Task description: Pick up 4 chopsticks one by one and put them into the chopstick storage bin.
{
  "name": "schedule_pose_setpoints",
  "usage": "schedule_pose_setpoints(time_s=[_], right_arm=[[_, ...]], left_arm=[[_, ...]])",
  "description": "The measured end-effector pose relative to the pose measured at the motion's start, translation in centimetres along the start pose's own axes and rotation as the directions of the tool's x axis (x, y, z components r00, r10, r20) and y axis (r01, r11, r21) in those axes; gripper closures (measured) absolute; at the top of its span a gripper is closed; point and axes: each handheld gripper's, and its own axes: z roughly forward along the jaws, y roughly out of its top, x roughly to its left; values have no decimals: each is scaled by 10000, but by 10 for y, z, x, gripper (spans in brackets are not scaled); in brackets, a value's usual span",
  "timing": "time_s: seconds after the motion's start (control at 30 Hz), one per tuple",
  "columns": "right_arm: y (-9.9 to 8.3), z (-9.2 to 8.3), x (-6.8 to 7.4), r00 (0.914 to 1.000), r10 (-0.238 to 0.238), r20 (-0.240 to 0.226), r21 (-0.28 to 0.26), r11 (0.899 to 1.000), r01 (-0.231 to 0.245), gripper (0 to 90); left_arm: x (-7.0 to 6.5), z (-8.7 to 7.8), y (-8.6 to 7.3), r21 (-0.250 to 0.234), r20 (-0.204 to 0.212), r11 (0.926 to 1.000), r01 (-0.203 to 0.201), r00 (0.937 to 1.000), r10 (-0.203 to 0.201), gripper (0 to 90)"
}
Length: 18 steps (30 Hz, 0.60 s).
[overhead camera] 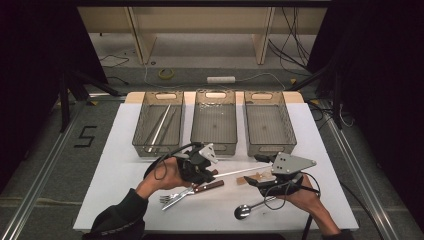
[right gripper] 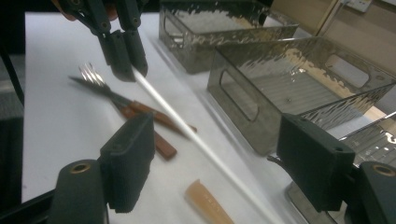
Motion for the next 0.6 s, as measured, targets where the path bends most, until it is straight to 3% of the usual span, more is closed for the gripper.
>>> schedule_pose_setpoints(time_s=[0.17, 0.33, 0.47, 0.6], right_arm=[[-3, -5, 0, 9992, 409, -34, -283, 9988, -410, 287], [-7, -8, 2, 9974, 724, -52, -430, 9964, -726, 279], [-13, -11, 4, 9941, 1054, -245, -369, 9936, -1063, 266], [-16, -12, 6, 9930, 1167, -192, -218, 9929, -1171, 259]], left_arm=[[13, -20, -10, -458, -378, 9979, 448, 9982, -466, 832], [28, -39, -20, -1018, -845, 9897, 1006, 9904, -1093, 832], [41, -51, -28, -1422, -1325, 9787, 1480, 9770, -1670, 832], [55, -61, -36, -1896, -1727, 9600, 2059, 9555, -2390, 832]])
